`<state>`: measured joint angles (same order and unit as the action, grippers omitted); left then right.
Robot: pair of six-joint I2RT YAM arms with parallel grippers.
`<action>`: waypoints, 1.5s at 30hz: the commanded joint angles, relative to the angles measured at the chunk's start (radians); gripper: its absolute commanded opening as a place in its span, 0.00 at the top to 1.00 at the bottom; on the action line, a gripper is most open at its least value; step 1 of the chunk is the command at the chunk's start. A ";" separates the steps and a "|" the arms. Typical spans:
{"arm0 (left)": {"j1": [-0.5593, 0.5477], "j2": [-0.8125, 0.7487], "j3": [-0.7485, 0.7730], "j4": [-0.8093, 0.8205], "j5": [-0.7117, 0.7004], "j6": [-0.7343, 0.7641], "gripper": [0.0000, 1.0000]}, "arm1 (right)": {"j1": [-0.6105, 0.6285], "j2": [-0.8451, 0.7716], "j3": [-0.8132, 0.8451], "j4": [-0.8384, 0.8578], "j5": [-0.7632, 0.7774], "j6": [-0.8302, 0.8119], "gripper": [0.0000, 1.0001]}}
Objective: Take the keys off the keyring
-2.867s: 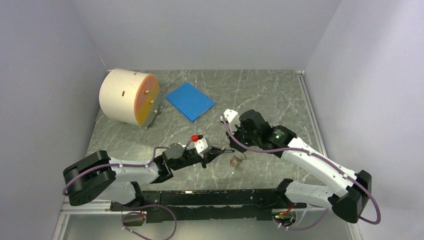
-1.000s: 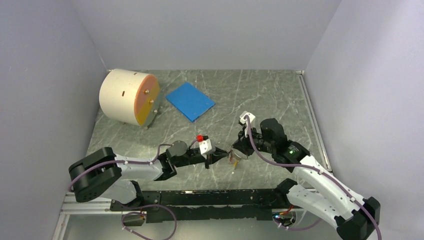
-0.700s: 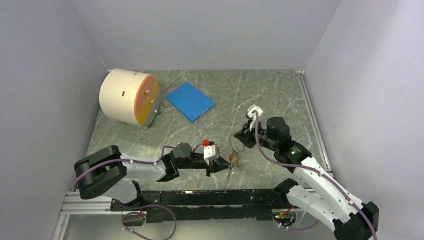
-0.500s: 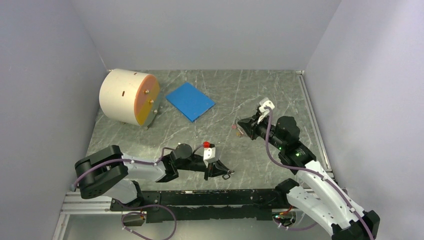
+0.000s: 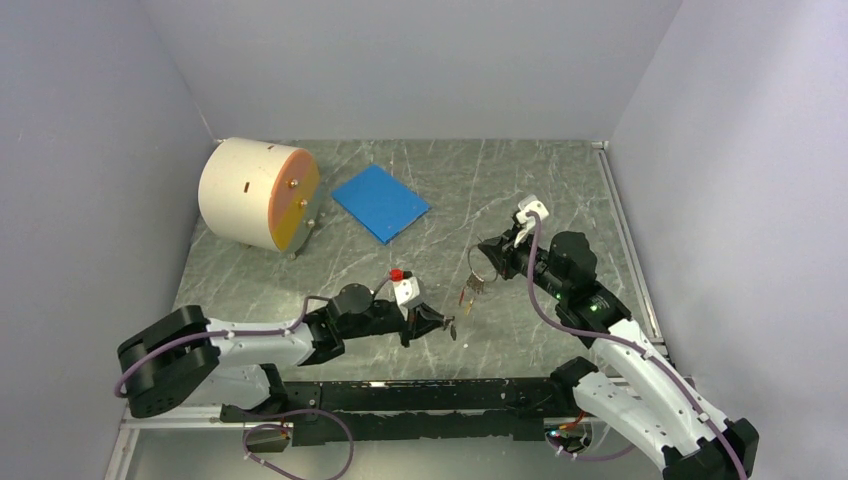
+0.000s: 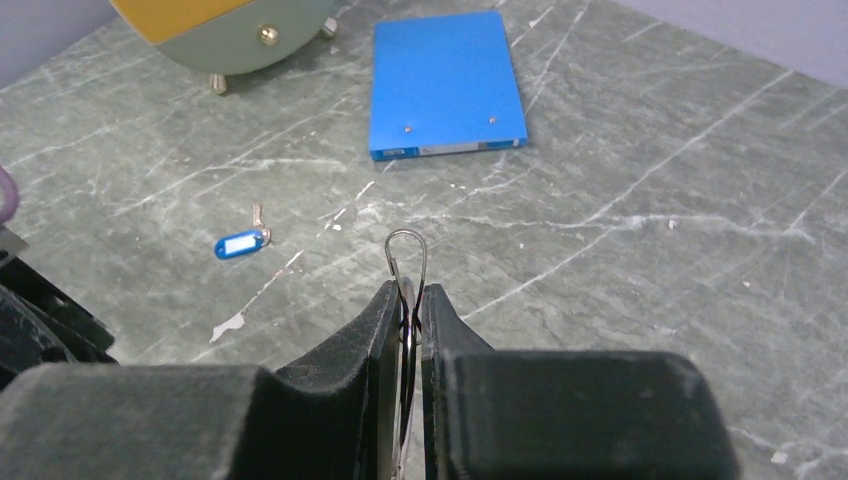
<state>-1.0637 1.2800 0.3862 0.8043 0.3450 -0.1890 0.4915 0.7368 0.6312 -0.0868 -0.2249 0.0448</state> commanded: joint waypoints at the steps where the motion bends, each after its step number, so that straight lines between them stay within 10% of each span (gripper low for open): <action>1: 0.010 -0.080 0.010 -0.162 -0.202 -0.030 0.97 | -0.003 0.002 0.025 0.007 0.038 0.009 1.00; 16: 0.152 -0.184 0.052 -0.592 -0.605 -0.261 0.97 | -0.003 -0.018 -0.004 0.013 0.058 0.042 1.00; 28: 0.353 -0.121 0.063 -0.669 -0.553 -0.368 0.98 | -0.004 -0.001 -0.005 -0.002 0.086 0.055 1.00; 45: 0.425 -0.234 0.040 -0.763 -0.531 -0.453 0.60 | -0.004 0.036 -0.002 -0.034 0.189 0.090 1.00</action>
<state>-0.6479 1.1198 0.4286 0.0795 -0.1650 -0.5980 0.4911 0.7647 0.6270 -0.1459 -0.0792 0.1078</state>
